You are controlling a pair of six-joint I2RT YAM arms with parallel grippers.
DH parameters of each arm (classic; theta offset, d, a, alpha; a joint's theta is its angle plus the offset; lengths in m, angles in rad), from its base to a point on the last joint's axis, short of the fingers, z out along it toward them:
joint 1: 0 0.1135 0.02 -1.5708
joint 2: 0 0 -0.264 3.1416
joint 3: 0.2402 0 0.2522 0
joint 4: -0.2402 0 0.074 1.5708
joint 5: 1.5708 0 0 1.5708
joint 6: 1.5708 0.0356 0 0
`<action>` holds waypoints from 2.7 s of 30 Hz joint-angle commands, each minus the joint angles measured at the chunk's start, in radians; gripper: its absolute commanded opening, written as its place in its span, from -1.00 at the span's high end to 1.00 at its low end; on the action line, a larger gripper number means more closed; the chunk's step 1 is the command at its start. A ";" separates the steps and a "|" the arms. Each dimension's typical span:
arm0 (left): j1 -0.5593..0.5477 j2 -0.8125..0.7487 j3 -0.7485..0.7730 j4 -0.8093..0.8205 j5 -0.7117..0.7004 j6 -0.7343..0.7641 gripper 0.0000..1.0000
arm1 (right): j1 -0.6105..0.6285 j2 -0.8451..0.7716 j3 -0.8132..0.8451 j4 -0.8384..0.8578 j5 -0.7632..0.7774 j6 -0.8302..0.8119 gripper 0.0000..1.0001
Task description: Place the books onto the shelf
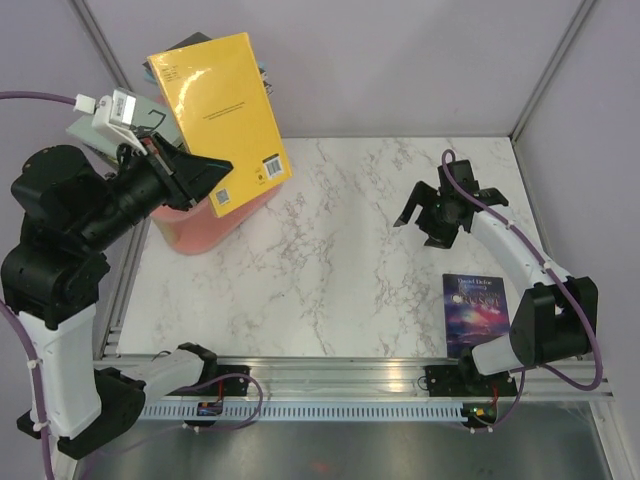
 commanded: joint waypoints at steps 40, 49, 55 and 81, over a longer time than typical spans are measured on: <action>0.930 0.178 -0.137 0.329 0.334 -0.262 0.95 | 0.155 0.031 -0.080 0.073 -0.090 -0.053 -0.96; 0.973 0.153 -0.295 0.254 0.361 -0.251 0.95 | 0.157 0.031 -0.095 0.074 -0.087 -0.059 -0.95; 0.993 0.187 -0.304 0.190 0.367 -0.211 0.65 | 0.157 0.031 -0.103 0.074 -0.090 -0.060 -0.95; 1.044 0.166 -0.083 -0.123 0.135 -0.122 -0.55 | 0.157 0.001 -0.149 0.056 -0.085 -0.076 -0.93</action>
